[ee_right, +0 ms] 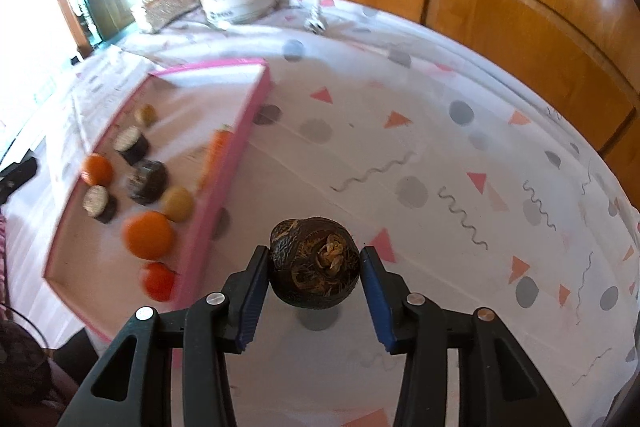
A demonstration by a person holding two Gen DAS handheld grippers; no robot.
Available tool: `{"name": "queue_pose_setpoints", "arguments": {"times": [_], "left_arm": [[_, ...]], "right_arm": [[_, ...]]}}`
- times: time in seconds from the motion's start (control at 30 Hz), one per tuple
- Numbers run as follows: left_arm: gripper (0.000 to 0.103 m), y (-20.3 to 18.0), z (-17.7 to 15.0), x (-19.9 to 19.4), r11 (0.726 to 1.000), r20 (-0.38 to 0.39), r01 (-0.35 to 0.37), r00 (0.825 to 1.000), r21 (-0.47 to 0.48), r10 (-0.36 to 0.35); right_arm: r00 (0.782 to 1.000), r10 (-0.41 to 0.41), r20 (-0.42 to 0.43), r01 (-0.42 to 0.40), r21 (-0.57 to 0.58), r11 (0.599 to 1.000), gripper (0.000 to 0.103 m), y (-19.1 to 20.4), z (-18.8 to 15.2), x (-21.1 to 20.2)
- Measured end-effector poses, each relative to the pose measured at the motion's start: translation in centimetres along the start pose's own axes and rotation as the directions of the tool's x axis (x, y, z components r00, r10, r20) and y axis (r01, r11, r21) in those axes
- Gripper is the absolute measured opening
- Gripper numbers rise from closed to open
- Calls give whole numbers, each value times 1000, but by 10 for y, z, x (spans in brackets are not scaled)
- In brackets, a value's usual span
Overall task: Organize fruits
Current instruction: 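Carry the brown fruit into the tray and open the right gripper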
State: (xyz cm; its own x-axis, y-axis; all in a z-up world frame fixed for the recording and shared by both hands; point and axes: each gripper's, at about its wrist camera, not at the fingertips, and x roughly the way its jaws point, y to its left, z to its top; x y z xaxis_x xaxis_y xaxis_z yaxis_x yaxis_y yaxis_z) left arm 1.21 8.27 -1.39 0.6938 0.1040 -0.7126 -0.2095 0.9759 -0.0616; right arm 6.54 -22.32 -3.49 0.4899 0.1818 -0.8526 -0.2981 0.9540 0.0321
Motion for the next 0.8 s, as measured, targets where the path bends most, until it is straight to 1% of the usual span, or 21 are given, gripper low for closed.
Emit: {"name": "queue_pose_setpoints", "arguments": {"times": [0.1, 0.23, 0.37, 0.43, 0.53, 0.6, 0.73, 0.8], "left_arm": [[103, 7, 3, -1, 1000, 8, -7, 1000, -19, 8], [103, 21, 9, -1, 998, 17, -32, 999, -55, 33], [103, 34, 8, 1, 995, 12, -61, 998, -81, 62], [103, 39, 8, 3, 994, 6, -64, 998, -92, 65], [103, 41, 7, 5, 993, -3, -67, 998, -96, 67], [103, 39, 6, 5, 994, -3, -61, 998, -88, 61], [103, 33, 5, 6, 997, -5, -48, 999, -66, 47], [103, 31, 4, 7, 997, -10, -47, 999, -61, 46]], "right_arm": [[999, 37, 23, -36, -33, 999, 46, 19, 4, -12], [992, 117, 37, -113, -108, 988, 46, 58, 10, -21], [980, 201, 12, -195, -190, 962, 46, 98, 10, -17], [975, 223, -8, -219, -223, 950, 46, 117, 10, -10], [972, 232, -48, -237, -246, 940, 46, 139, 9, 7], [973, 224, -61, -232, -240, 943, 46, 147, 12, 20], [973, 220, -74, -231, -223, 947, 46, 153, 17, 40], [970, 229, -79, -241, -216, 946, 49, 153, 17, 42]]}}
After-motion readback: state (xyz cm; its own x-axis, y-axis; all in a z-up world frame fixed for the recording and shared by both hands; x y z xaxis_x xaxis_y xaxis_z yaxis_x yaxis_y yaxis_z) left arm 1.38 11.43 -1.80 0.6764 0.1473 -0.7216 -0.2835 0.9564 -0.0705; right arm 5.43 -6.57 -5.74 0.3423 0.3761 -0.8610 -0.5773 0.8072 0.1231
